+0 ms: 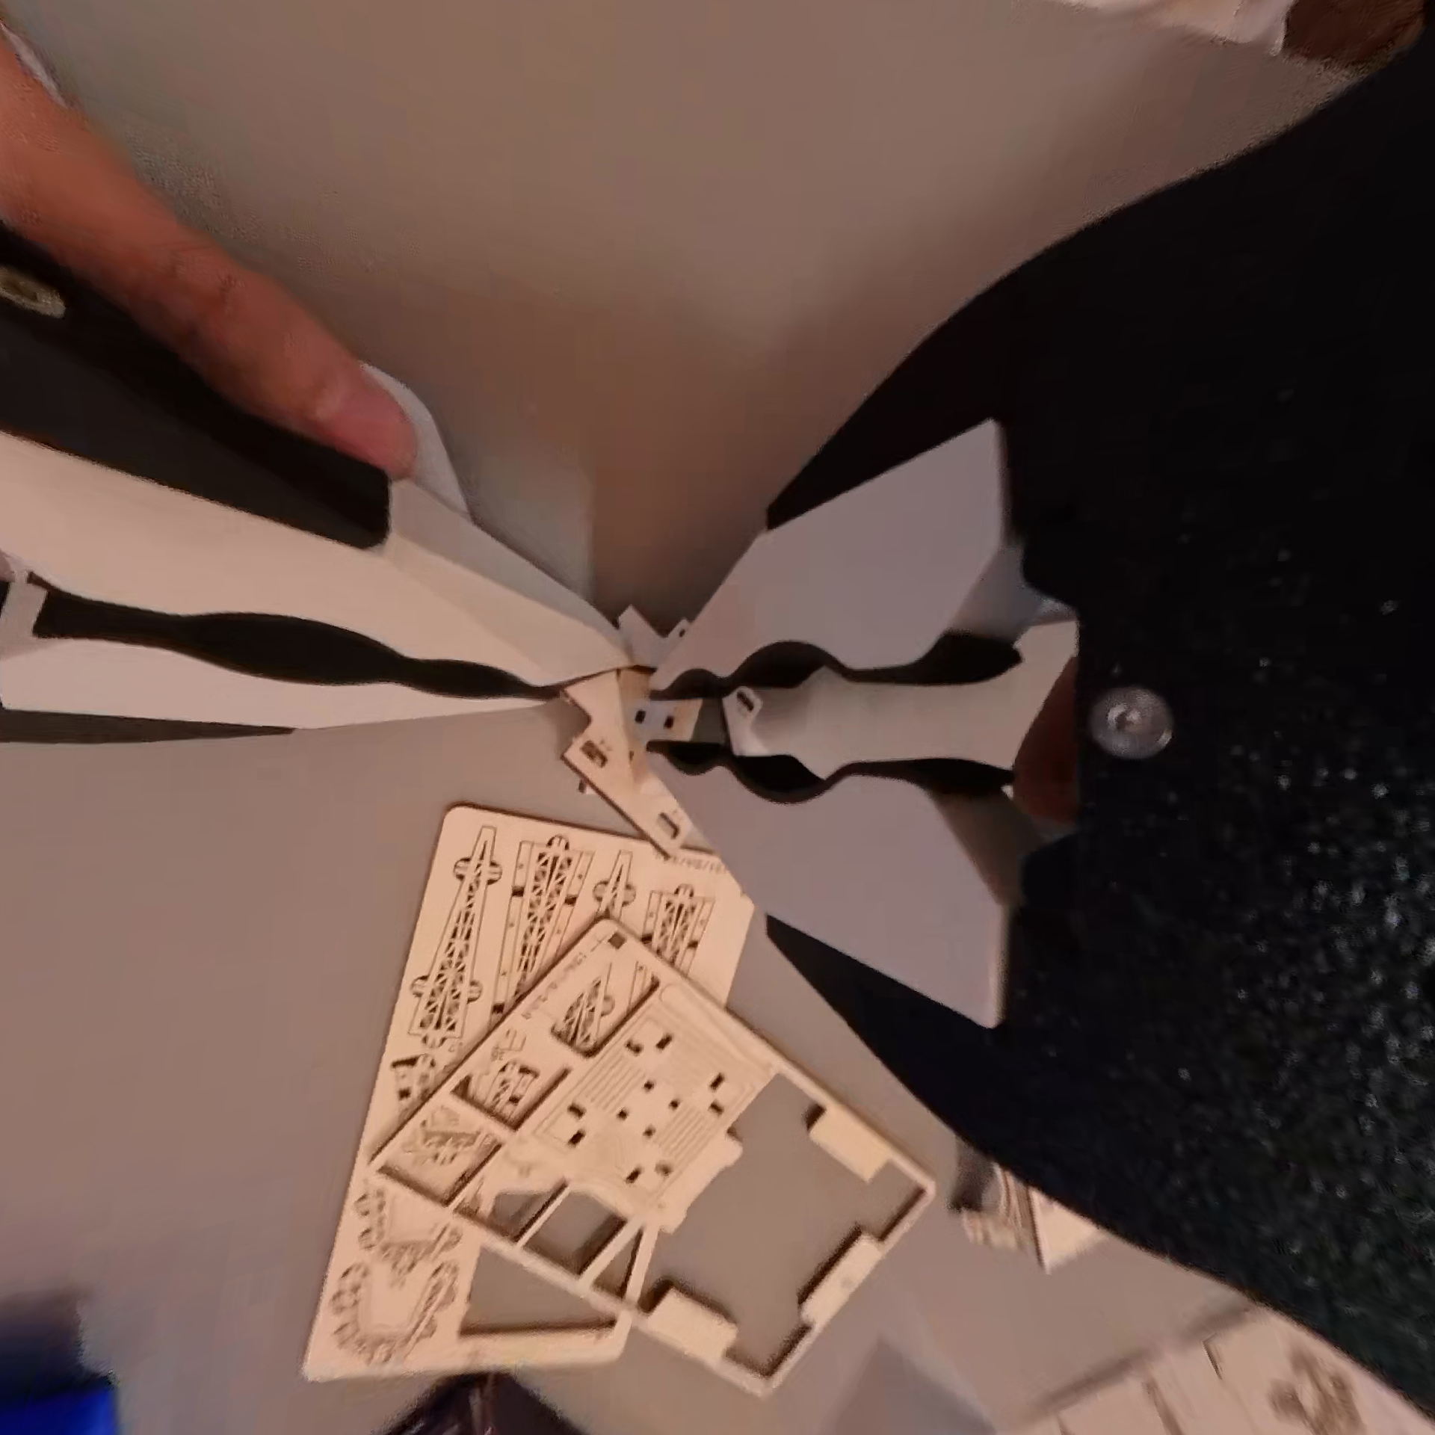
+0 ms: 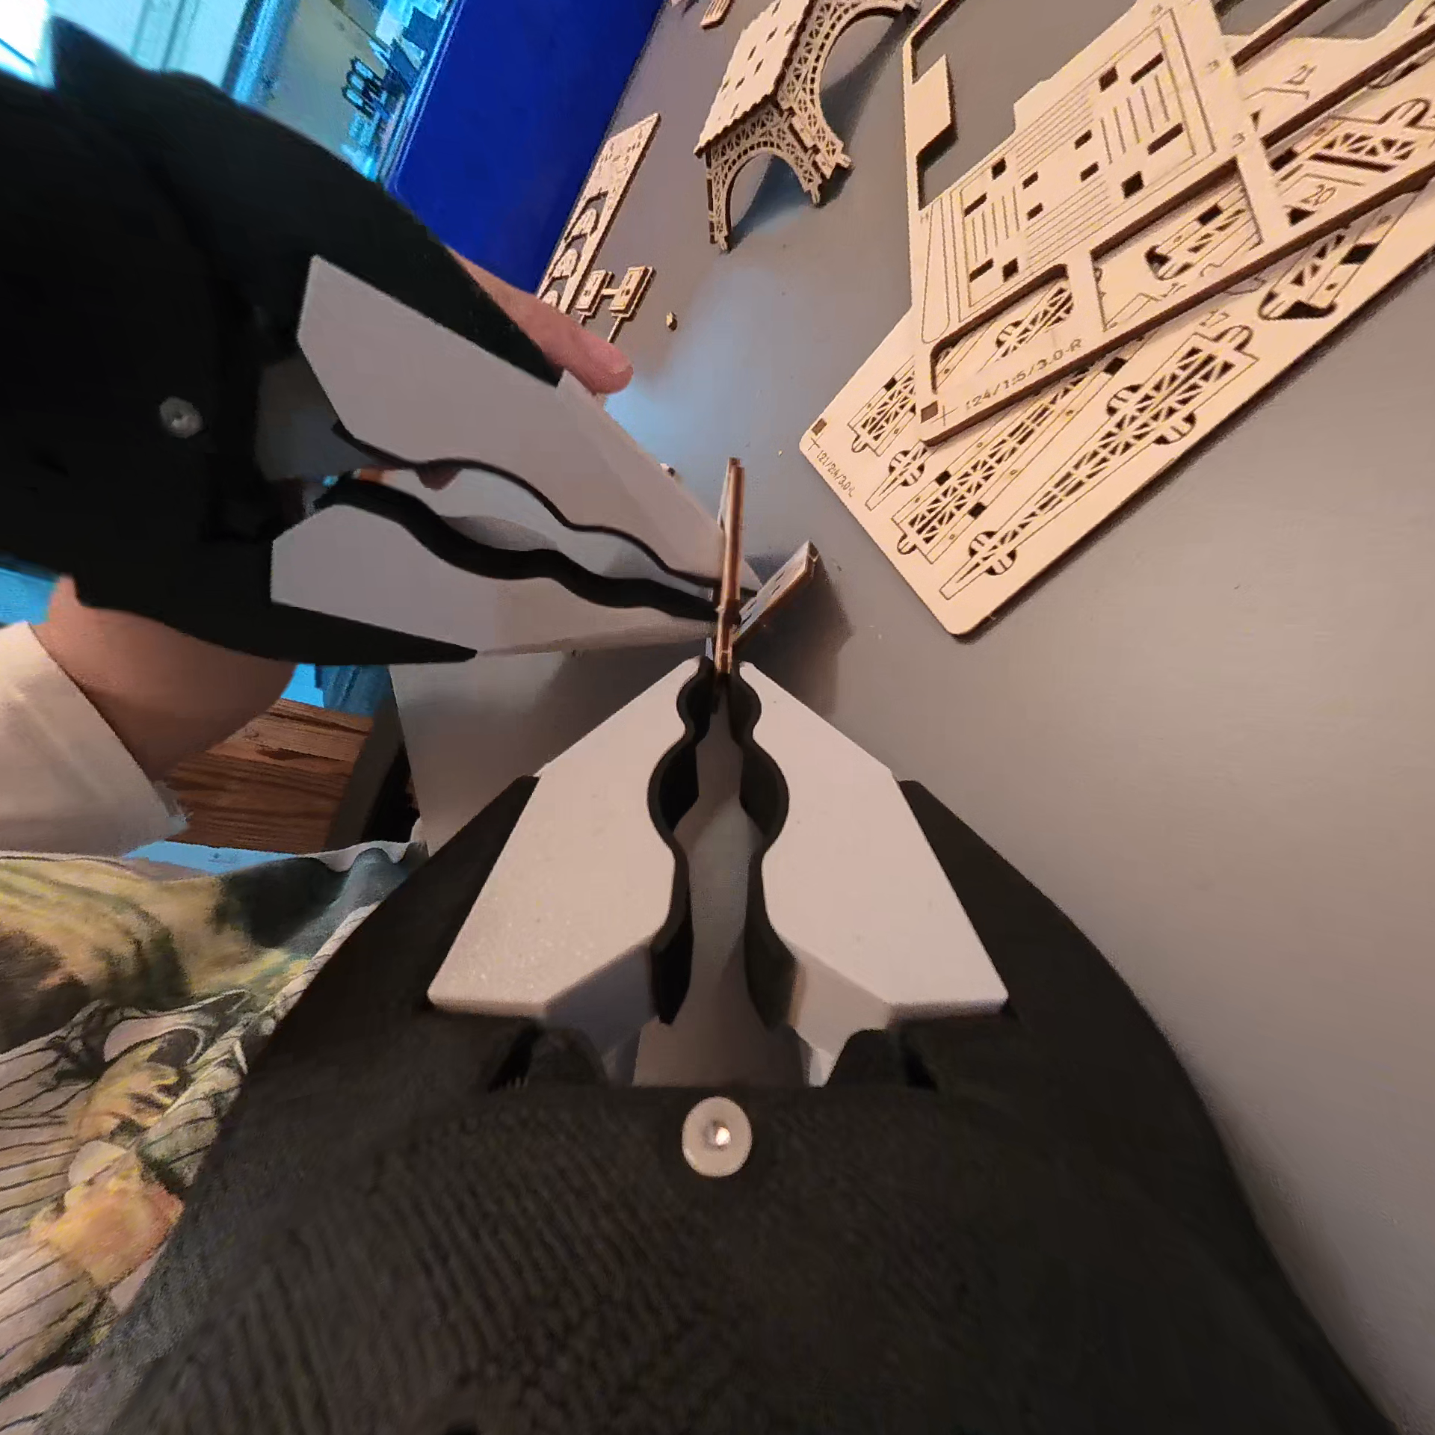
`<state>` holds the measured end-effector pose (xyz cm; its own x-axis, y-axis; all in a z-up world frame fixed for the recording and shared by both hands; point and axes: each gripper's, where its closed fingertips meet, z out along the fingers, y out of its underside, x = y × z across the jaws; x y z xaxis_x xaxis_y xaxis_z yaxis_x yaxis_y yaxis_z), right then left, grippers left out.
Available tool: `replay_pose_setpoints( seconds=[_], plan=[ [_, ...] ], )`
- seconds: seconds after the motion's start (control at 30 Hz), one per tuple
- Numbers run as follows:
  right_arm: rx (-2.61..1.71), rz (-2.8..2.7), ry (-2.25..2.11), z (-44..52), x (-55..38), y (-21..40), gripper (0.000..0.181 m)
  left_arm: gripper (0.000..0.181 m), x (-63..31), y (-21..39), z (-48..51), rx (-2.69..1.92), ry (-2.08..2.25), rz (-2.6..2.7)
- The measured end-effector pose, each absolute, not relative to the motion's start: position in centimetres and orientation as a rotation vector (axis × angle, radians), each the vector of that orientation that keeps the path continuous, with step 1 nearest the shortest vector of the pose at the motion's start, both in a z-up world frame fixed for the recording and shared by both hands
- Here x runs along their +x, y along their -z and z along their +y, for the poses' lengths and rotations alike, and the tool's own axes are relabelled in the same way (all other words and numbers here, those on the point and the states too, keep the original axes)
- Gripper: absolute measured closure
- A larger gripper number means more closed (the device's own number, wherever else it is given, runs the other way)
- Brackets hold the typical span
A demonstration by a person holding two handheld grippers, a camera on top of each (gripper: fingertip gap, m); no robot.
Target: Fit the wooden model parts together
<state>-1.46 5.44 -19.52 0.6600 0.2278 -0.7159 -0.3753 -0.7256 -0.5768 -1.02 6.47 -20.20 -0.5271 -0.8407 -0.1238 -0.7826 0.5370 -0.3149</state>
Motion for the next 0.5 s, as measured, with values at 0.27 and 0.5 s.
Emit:
replay_pose_setpoints(
  seconds=[0.27, 0.5],
  plan=[
    [-2.113, 0.126, -1.08, 5.6, -1.2, 19.2, 0.181, 0.135, -1.4, 17.2, 7.4, -1.414, 0.551, 2.274],
    [-1.959, 0.12, -1.112, 5.8, -0.2, 17.1, 0.18, 0.128, -1.3, 14.3, 8.9, -1.584, 0.926, 1.928]
  ],
)
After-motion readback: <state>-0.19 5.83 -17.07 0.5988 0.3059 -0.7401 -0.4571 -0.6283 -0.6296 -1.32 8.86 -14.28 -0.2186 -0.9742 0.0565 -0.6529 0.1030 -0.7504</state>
